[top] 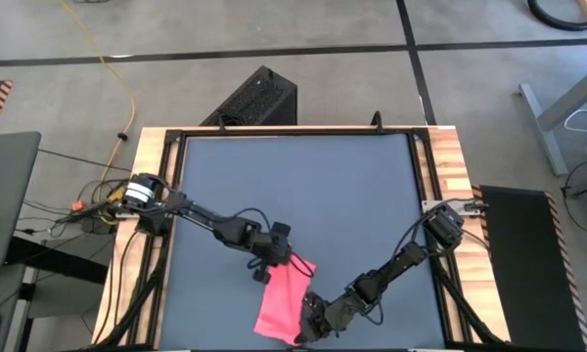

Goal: Roll towel
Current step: Roll the pink microfiber towel

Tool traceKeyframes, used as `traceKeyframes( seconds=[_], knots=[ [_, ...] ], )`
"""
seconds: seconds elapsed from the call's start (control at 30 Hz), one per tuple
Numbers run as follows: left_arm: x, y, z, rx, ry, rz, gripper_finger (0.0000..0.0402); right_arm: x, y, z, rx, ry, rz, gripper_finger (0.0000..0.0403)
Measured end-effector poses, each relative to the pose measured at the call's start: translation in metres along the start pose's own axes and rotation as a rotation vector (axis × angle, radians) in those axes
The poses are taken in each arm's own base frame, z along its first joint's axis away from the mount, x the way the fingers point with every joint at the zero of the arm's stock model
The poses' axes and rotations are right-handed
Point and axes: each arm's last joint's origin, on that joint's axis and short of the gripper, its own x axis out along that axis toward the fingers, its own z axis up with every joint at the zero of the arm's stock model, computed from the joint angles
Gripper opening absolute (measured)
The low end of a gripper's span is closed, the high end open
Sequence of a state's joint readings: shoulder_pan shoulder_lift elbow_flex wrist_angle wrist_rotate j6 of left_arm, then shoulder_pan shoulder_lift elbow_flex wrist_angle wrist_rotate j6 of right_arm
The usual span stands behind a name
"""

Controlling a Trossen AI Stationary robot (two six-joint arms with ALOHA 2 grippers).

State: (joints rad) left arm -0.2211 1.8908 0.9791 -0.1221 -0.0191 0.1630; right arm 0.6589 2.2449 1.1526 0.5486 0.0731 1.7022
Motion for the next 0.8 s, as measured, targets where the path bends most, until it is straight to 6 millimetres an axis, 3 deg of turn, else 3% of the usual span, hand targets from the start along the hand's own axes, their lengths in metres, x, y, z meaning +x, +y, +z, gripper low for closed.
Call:
traceKeyframes(
  seconds=[0.23, 0.43, 0.67, 0.8],
  knots=[
    [-0.006, 0.0, -0.008, -0.048, 0.095, 0.018, 0.0, -0.005, 0.0, 0.01, -0.043, -0.016, -0.088, 0.0019],
    [-0.025, 0.0, -0.015, -0.104, 0.14, 0.074, 0.0, -0.01, 0.002, 0.044, -0.118, -0.065, -0.171, 0.0019],
    [-0.049, -0.004, -0.055, -0.234, 0.086, 0.108, 0.0, -0.025, 0.001, 0.09, -0.215, -0.111, -0.333, 0.0019],
    [-0.058, -0.008, -0.08, -0.324, 0.008, 0.123, 0.0, -0.027, 0.001, 0.098, -0.214, -0.078, -0.34, 0.0019]
  ],
)
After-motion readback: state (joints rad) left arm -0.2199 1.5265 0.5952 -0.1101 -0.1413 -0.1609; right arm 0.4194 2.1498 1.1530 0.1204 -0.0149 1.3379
